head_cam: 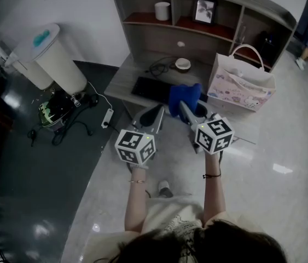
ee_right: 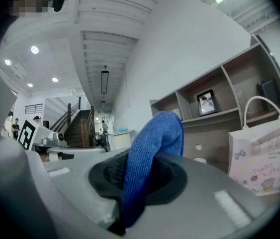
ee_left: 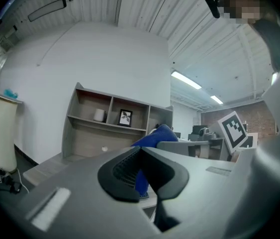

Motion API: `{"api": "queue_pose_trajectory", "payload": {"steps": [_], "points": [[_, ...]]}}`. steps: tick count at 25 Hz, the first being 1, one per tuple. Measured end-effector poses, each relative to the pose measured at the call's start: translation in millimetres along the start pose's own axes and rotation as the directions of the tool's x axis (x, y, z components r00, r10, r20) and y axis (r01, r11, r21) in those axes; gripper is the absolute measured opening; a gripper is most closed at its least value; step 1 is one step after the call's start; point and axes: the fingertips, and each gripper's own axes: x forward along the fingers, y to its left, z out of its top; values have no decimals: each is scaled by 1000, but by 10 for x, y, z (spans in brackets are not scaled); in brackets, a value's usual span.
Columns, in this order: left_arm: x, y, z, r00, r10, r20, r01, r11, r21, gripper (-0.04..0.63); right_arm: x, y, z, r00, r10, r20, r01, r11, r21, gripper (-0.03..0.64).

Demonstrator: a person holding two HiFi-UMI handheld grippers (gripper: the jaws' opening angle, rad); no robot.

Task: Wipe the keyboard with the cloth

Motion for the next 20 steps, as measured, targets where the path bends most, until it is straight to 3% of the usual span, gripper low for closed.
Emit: {"api": "queue_pose_trajectory", "payload": {"steps": [10, 20], "points": [[28, 296, -125, 997, -70, -23, 70, 997, -14, 5, 233, 18, -155, 998, -70, -7, 70, 997, 13, 58], [420, 494, -228, 993, -111, -44, 109, 993, -50, 5, 461, -357, -184, 992, -120, -31, 120, 992, 24, 60]]}}
